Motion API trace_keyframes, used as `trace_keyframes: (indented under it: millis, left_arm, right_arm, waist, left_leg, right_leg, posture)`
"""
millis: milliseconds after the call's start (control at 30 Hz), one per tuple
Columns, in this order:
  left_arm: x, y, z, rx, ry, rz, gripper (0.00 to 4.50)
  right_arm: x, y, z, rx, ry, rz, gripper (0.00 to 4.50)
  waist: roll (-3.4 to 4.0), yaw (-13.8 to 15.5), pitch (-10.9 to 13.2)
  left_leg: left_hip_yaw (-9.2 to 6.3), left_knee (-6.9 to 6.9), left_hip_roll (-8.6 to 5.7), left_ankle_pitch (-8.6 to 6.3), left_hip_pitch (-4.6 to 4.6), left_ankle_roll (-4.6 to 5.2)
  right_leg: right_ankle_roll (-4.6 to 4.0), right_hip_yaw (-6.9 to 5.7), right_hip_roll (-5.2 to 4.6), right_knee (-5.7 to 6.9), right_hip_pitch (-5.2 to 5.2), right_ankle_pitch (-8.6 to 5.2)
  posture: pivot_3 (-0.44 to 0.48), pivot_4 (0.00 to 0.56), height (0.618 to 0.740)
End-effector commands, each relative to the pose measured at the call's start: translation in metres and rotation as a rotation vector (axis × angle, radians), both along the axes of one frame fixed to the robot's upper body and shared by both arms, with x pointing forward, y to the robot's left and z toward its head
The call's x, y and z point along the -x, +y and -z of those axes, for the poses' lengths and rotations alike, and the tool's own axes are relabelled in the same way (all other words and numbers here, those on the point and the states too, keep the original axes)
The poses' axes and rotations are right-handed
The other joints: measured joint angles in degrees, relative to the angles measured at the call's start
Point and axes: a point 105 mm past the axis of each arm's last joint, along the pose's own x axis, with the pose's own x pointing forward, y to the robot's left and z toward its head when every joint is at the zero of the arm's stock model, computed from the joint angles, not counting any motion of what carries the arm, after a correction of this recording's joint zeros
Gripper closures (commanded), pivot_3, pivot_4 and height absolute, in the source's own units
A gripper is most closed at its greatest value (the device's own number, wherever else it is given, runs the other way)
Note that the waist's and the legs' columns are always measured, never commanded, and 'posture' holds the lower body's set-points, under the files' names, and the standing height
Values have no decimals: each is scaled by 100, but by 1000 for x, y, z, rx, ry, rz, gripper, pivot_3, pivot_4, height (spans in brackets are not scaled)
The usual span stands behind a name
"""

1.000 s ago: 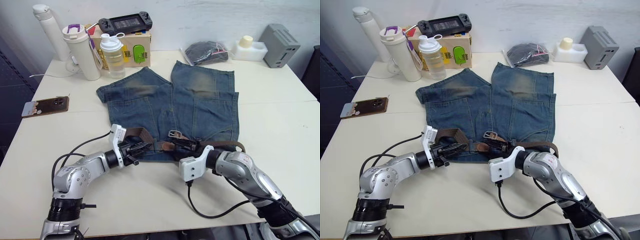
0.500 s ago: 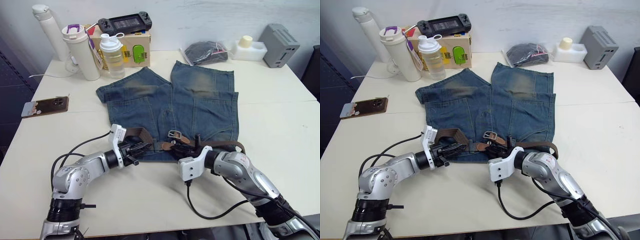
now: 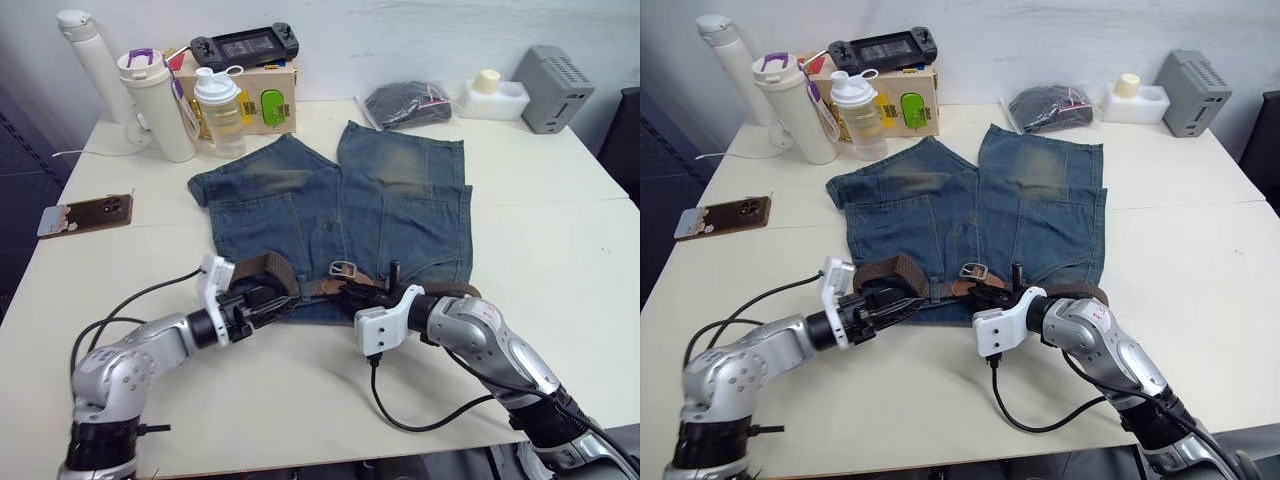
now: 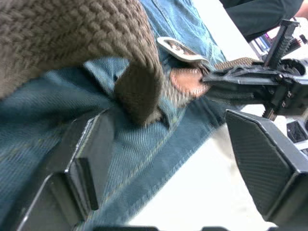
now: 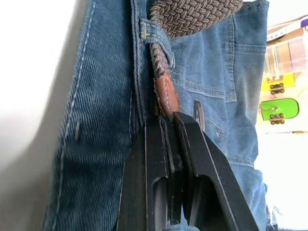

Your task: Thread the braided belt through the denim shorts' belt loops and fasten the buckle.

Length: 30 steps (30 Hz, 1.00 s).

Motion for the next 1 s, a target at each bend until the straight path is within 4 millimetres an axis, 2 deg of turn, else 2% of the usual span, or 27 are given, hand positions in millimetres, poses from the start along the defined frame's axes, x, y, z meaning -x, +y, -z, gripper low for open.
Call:
trace_keyframes:
  millis: [33, 67, 200, 233, 267, 333, 367, 500, 567, 767, 1000]
  left_arm:
    - [10, 5, -11, -22, -49, -9, 762]
    - [9, 6, -12, -24, -60, -21, 762]
    - [5, 3, -6, -133, -130, -34, 2573]
    - [3, 0, -4, -158, -147, -34, 2851]
    - [2, -1, -3, -170, -156, -37, 3419]
    - [-1, -3, 3, -212, -171, -37, 4273]
    - [-1, -4, 7, -240, -179, -34, 4393]
    - [3, -1, 40, -445, -195, 17, 4393]
    - [5, 1, 50, -509, -210, 41, 4393]
    - [9, 0, 57, -552, -258, 88, 4393]
    - [10, -4, 56, -548, -302, 117, 4393]
  right_arm:
    - [3, 1, -12, -26, -37, -7, 4500]
    - [3, 1, -13, -27, -38, -7, 4500]
    - [3, 2, -14, -31, -43, -11, 4500]
    - [4, 2, -15, -31, -45, -13, 4500]
    - [4, 2, -15, -32, -46, -15, 4500]
    - [5, 2, -16, -34, -49, -17, 4500]
    - [6, 2, -17, -36, -51, -18, 4500]
    - [10, -3, -36, -80, -84, -9, 4500]
    - [12, -6, -46, -99, -103, -6, 4500]
    - [14, -20, -79, -131, -197, 32, 4500]
    - [-13, -71, -98, -121, -248, 201, 4500]
  waist:
    - [0, -13, 0]
    - [0, 0, 0]
    - [0, 41, 0]
    - [0, 41, 0]
    - [0, 39, 0]
    - [0, 29, 0]
    - [0, 28, 0]
    - [1, 28, 0]
    - [3, 30, -2]
    - [8, 46, -6]
    - [8, 51, -6]
  left_leg:
    - [0, -1, 0, 0, 0, 0]
    - [0, -1, 0, 0, 0, 0]
    - [0, 6, -2, 0, 0, 0]
    - [0, 6, -2, 0, 0, 0]
    - [0, 5, -3, 0, 0, 0]
    - [0, 4, -4, -1, 0, 0]
    - [0, 2, -3, -1, 0, 0]
    - [1, -1, -2, -1, 0, -1]
    - [1, -2, -2, -1, 1, -2]
    - [1, -1, -1, -2, 3, -1]
    - [1, 0, -3, -2, 2, 3]
  right_leg:
    - [-2, 0, -1, 0, 0, -1]
    - [-3, 0, -1, -1, 0, -2]
    - [-4, -1, -1, -4, 1, -2]
    - [-4, -1, -1, -4, 1, -2]
    - [-4, 0, -1, -4, 1, -2]
    - [-4, 0, 0, -1, 1, -2]
    - [-4, 0, 0, 0, 0, -2]
    - [-10, -2, 0, -1, -4, -5]
    - [-11, -1, -1, -4, -2, -6]
    - [-11, -1, -4, -3, 0, -6]
    - [-11, -2, -7, -3, 1, -6]
  posture:
    - [0, 150, 682]
    - [0, 150, 682]
    - [0, 150, 682]
    - [0, 150, 682]
    - [0, 150, 682]
    - [0, 150, 682]
    - [0, 150, 682]
    - [0, 150, 682]
    - [0, 150, 682]
    - [0, 150, 682]
    - [0, 150, 682]
